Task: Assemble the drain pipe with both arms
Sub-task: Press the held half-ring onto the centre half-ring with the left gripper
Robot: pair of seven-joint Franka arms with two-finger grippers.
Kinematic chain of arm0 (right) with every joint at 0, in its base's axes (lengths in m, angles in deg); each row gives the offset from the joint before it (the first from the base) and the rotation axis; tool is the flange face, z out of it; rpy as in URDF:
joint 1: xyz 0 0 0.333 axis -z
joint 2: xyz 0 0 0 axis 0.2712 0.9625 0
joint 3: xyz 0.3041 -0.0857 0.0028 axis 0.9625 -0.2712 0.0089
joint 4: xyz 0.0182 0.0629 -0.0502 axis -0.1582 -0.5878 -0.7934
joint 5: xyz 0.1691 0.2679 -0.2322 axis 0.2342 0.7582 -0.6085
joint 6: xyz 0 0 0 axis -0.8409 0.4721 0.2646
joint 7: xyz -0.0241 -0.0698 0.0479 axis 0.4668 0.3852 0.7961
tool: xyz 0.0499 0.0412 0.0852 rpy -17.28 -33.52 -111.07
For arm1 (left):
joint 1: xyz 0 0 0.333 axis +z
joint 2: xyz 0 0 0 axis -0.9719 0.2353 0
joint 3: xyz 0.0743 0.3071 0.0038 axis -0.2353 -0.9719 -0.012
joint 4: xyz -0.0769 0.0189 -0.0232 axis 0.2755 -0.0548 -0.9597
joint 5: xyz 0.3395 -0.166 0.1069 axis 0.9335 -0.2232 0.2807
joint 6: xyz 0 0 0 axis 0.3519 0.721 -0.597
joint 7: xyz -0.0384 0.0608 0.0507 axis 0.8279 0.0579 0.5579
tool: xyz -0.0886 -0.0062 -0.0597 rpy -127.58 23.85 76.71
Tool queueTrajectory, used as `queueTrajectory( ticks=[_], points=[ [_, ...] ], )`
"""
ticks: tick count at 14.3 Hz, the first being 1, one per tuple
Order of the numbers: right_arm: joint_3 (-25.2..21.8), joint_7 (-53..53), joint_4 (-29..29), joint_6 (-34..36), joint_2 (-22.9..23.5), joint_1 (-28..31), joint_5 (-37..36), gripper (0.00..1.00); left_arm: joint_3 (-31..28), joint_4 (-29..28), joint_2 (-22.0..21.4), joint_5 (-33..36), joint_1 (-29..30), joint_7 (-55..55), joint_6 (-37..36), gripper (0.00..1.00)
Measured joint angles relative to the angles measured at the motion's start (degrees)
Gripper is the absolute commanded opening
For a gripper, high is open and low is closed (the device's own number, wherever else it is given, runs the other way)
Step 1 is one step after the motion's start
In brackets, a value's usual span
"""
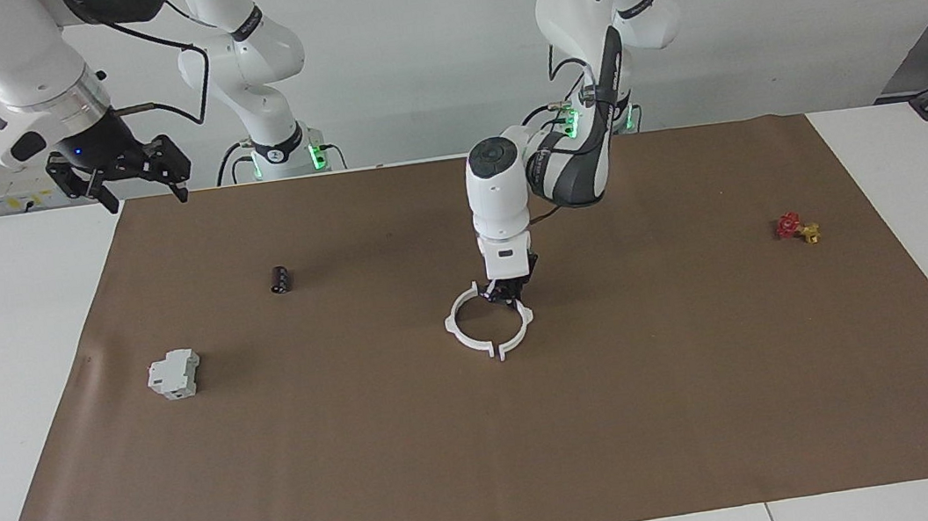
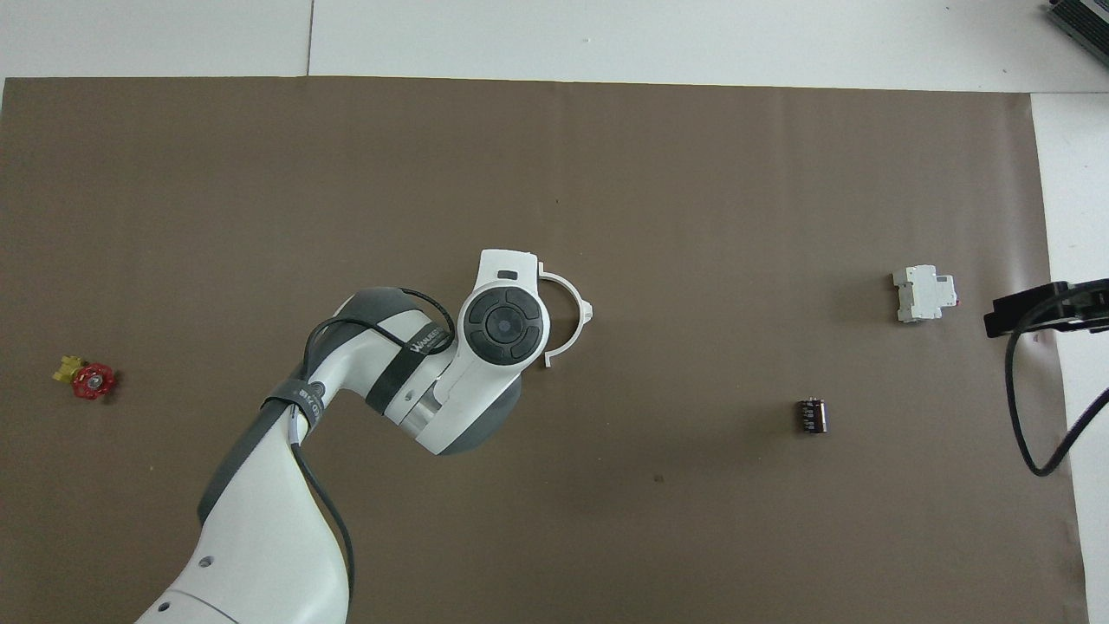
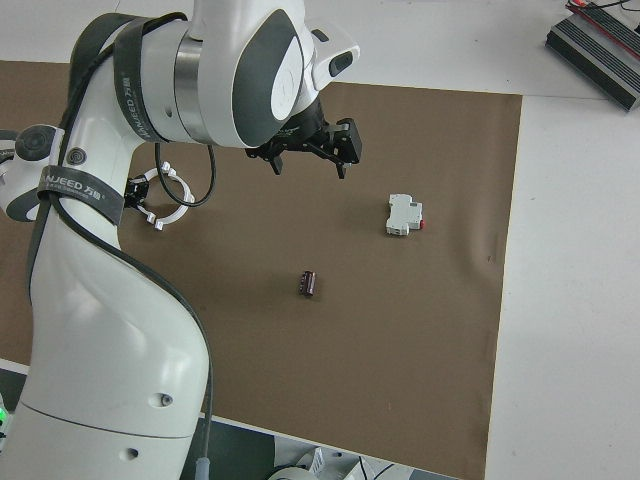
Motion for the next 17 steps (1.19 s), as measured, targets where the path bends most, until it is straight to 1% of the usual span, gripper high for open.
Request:
queueTrajectory(
  ticks=[17],
  points=[
    [0.0,0.0,0.0,0.0,0.0,0.0,0.0,1.00,0.1,0.0,0.0,0.0,-0.6,4.1,0.9,0.00]
  ],
)
